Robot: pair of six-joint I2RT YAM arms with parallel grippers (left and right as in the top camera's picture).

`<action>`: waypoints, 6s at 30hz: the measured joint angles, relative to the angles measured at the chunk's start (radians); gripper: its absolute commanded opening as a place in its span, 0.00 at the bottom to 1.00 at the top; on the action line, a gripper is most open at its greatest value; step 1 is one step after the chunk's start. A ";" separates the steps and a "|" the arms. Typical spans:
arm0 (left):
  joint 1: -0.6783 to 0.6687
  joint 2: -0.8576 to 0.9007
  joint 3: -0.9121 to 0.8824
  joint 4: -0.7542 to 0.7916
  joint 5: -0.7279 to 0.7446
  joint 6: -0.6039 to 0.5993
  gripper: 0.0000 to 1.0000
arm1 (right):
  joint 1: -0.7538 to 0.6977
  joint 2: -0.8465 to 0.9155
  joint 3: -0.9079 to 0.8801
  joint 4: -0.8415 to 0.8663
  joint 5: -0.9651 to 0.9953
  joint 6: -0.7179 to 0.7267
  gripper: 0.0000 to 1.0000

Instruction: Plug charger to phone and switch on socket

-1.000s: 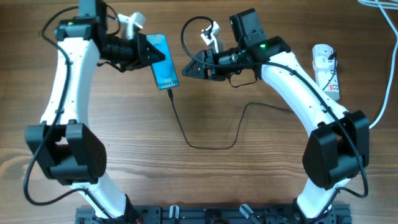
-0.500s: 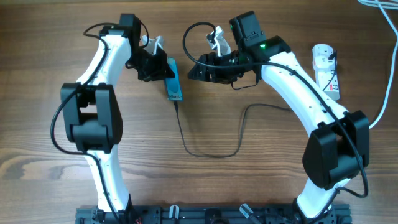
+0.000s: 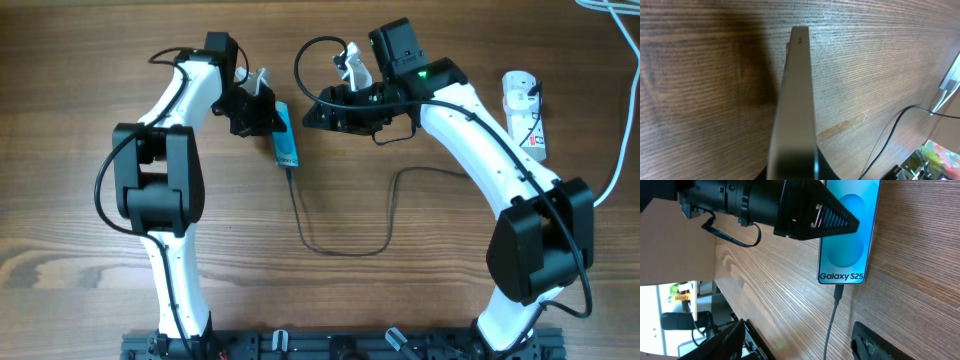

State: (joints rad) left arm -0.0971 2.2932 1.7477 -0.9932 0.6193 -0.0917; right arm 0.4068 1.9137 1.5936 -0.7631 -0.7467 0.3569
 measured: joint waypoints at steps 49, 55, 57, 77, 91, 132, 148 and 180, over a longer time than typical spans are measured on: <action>0.118 -0.529 0.210 -0.076 -0.097 -0.106 1.00 | -0.040 -0.439 0.054 -0.210 0.642 -0.114 0.17; 0.118 -0.614 0.214 -0.081 -0.138 -0.101 1.00 | -0.414 -0.523 0.060 -0.286 0.643 -0.128 0.04; 0.118 -0.614 0.214 -0.081 -0.144 -0.101 1.00 | -0.580 -0.521 0.060 -0.285 0.571 -0.136 0.04; 0.118 -0.614 0.214 -0.082 -0.144 -0.101 1.00 | -0.969 0.129 0.060 -0.079 0.403 -0.140 0.04; 0.118 -0.614 0.214 -0.083 -0.145 -0.101 1.00 | -0.918 0.235 0.035 0.063 0.372 -0.255 0.05; 0.118 -0.614 0.214 -0.083 -0.144 -0.101 1.00 | -0.892 0.282 0.045 0.008 0.382 -0.174 0.04; 0.118 -0.614 0.214 -0.083 -0.145 -0.101 1.00 | -0.857 -0.301 0.047 -0.105 -0.276 -0.103 0.05; 0.118 -0.614 0.213 -0.084 -0.151 -0.101 1.00 | -0.176 -1.435 -1.232 0.654 0.908 0.259 1.00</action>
State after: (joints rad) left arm 0.0208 1.6794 1.9606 -1.0771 0.4679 -0.1932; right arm 0.2306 0.4782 0.3614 -0.1089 0.1608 0.6155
